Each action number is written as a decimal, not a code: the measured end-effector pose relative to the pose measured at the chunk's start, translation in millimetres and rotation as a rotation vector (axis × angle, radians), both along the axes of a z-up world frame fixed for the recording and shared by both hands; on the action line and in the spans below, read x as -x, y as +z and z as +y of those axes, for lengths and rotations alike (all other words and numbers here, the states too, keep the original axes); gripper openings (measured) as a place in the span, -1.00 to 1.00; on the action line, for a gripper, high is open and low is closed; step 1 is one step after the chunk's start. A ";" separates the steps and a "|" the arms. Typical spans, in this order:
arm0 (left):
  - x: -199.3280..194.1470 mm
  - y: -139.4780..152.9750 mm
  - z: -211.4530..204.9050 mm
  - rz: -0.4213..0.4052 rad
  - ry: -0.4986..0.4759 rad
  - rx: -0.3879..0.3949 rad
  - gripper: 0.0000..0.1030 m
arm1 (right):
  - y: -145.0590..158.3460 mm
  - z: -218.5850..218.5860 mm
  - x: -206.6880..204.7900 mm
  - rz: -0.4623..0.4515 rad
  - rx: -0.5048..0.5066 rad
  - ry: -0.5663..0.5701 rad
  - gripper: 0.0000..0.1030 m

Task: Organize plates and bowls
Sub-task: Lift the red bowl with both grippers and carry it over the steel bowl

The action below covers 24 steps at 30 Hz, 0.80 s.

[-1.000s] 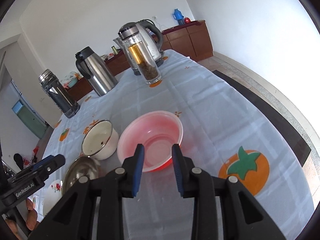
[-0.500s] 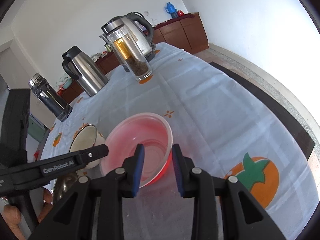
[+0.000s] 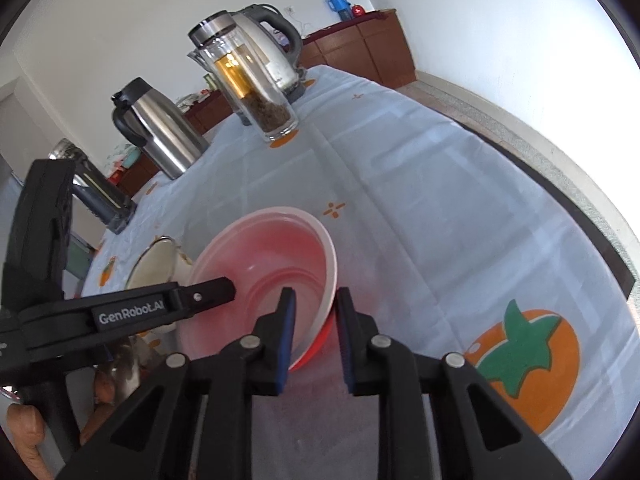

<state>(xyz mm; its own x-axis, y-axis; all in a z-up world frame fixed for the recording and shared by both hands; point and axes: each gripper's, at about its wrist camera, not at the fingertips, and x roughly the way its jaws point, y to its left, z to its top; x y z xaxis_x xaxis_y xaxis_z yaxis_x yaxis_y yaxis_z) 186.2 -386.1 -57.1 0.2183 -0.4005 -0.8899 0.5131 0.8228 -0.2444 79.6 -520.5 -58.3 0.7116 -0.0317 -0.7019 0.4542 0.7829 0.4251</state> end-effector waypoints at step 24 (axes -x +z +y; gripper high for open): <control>92.1 49.0 56.2 -0.230 -0.061 -0.003 -0.85 | 36.4 58.5 73.4 -0.025 0.006 0.014 -0.69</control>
